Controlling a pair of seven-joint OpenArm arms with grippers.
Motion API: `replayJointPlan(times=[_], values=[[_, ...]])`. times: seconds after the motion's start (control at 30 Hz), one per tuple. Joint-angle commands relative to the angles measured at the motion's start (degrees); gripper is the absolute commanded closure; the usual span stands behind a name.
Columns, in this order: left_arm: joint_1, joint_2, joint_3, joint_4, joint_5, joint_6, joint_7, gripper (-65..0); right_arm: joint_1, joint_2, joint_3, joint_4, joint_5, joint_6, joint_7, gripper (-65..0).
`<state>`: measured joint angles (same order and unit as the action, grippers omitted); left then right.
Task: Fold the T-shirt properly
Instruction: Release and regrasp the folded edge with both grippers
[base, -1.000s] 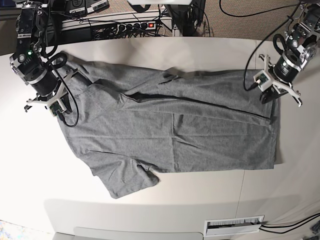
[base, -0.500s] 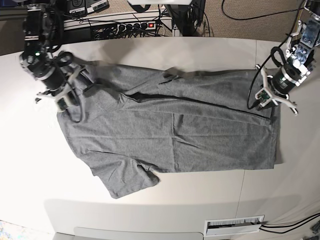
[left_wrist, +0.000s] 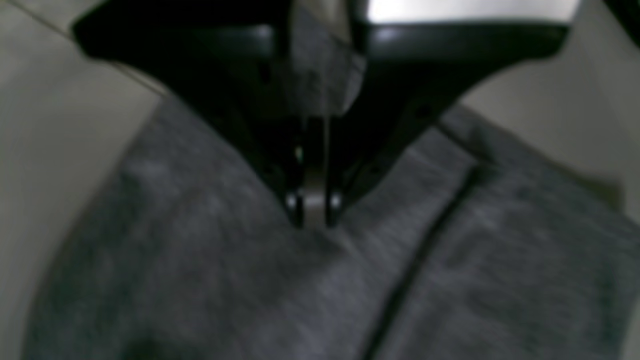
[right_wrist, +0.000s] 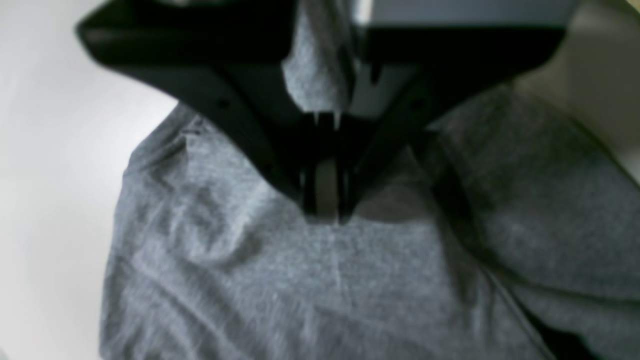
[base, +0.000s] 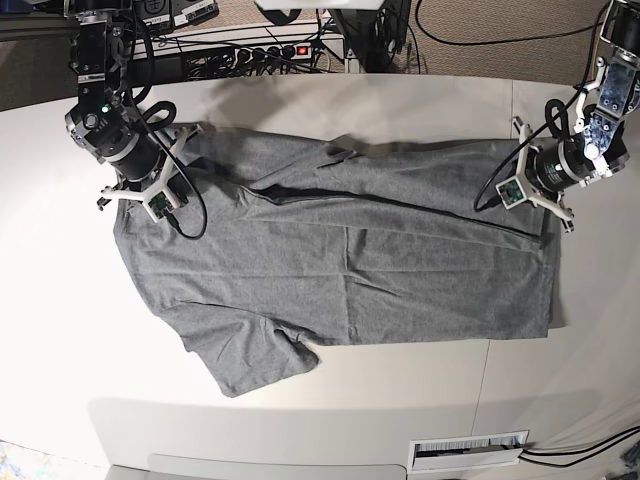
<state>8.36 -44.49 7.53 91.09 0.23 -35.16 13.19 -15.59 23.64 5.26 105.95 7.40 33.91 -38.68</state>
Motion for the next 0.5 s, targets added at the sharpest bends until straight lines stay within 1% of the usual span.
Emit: replayJointPlan(times=[0.0,0.07,0.27,0.4,0.47], values=[[-0.74,-1.25,-0.55,-0.22,-0.5,-0.15,-0.79,0.0,0.52,0.81,0.35,0.74,0.46,-0.46,0.39,0.0],[-0.72,-1.22,-0.55,-2.08,-0.5,-0.76,-0.79,0.0,0.5,0.81,0.35,0.74,0.48,-0.46,-1.25,0.0],[0.42,-1.27,-0.55,-7.3,-2.01,-0.81,-0.76,0.0,0.33,0.81,0.28,0.74,1.25,-0.31,-6.32,0.0],[3.3,-1.44,-0.55,-7.58,-1.99,-1.2,-0.76,0.0,0.33,0.79,0.28,0.74,5.46,-0.09,-11.82,0.0],[4.94,-1.6,-0.55,-7.58,-2.01,-2.27,-0.76,0.0,0.33,0.81,0.28,0.74,7.02,0.46,-15.12,0.0]])
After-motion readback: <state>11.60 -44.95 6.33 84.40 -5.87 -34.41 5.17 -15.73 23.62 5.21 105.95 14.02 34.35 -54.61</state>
